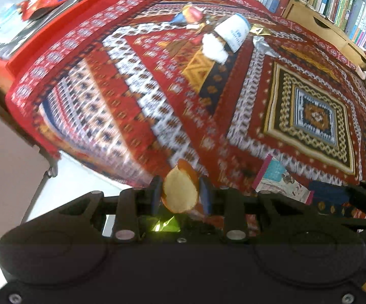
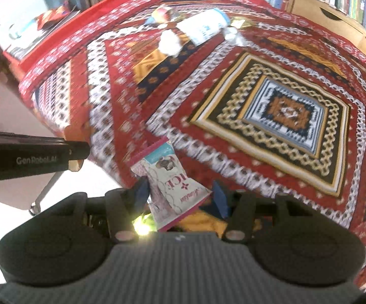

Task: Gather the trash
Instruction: 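Lift the cracker with the left tool while the right tool lifts the pink wrapper, then carry both items over the black bin and open both tools to drop them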

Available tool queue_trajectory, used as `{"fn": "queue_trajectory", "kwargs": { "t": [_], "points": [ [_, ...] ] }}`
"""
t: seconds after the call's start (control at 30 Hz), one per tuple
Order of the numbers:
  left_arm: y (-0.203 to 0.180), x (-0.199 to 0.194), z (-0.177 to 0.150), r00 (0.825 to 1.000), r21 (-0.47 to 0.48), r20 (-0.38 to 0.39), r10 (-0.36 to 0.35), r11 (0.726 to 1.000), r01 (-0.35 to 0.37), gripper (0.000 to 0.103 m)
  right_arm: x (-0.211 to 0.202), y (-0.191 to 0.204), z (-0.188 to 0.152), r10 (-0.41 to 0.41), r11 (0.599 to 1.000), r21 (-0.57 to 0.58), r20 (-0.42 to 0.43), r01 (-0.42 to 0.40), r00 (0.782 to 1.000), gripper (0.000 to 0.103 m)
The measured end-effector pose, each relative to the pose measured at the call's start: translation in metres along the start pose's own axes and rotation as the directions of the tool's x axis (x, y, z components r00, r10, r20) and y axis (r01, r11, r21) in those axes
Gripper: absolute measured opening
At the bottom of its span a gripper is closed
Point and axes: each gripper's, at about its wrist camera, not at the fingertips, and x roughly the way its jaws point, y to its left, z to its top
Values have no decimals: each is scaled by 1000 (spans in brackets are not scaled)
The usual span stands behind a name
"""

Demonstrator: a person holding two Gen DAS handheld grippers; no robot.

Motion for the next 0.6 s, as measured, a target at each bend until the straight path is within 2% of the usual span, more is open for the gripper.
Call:
{"fn": "queue_trajectory", "kwargs": {
  "t": [0.33,0.6],
  "points": [
    [29,-9,-57,999,0,-44,-10,1000,10,30,-16,42,-41,-5,1000,-16,-2,5,1000,58],
    [38,2,-85,995,12,-93,-19,1000,20,30,-10,59,-65,-7,1000,-12,-30,7,1000,59]
  ]
}}
